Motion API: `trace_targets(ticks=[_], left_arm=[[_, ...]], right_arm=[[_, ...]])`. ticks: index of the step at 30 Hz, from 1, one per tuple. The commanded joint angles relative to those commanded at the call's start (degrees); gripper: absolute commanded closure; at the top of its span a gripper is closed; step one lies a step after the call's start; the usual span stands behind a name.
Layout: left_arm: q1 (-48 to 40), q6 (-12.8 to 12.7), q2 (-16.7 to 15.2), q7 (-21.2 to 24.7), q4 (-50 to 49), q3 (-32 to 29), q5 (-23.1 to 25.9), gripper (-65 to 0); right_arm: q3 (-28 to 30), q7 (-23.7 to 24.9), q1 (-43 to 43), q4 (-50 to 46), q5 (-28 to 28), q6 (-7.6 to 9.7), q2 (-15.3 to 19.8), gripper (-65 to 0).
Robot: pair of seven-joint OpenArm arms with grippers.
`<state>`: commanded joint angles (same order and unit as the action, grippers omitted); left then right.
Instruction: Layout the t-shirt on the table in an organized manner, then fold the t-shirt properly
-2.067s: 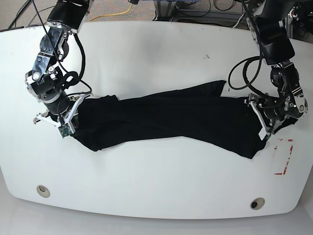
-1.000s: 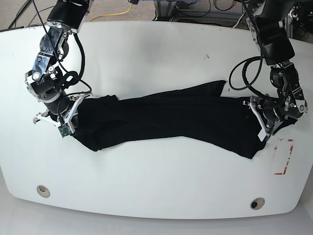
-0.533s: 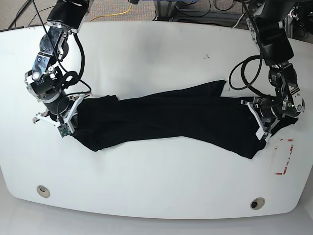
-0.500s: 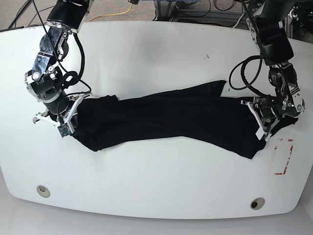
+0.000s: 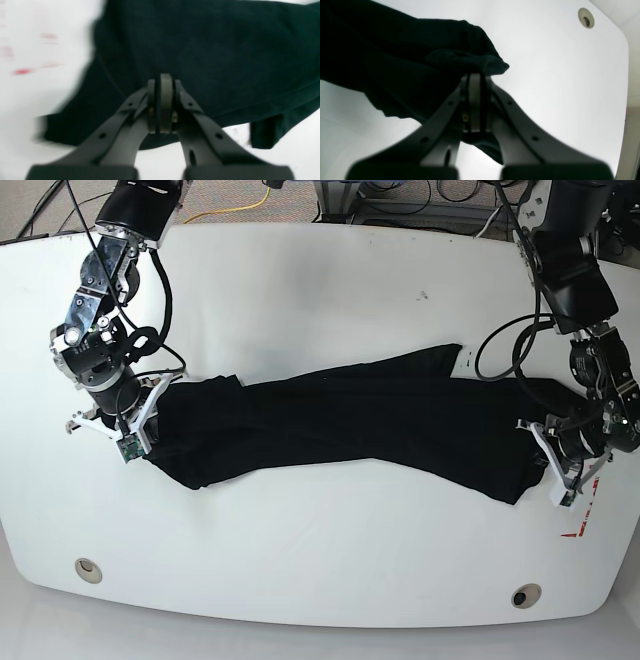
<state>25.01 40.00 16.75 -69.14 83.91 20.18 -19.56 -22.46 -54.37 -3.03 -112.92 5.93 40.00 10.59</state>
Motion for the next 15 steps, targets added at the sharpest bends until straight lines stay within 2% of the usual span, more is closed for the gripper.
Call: trace_targets(ticks=[8, 10, 15], left_arm=[[1.05, 0.00, 0.09, -1.76, 1.67, 0.09, 0.18, -3.1], [-0.26, 0.00, 0.09, -1.76, 1.14, 0.09, 0.18, -10.4], [-2.90, 0.00, 0.09, -1.49, -1.58, 0.35, 0.18, -35.0]], right_arm=[[-0.09, 0.00, 0.00, 0.00, 0.09, 0.00, 0.00, -0.2], [-0.09, 0.00, 0.00, 0.00, 0.09, 0.00, 0.00, -0.2], [0.00, 0.00, 0.09, 0.00, 0.18, 0.00, 0.00, -0.2]])
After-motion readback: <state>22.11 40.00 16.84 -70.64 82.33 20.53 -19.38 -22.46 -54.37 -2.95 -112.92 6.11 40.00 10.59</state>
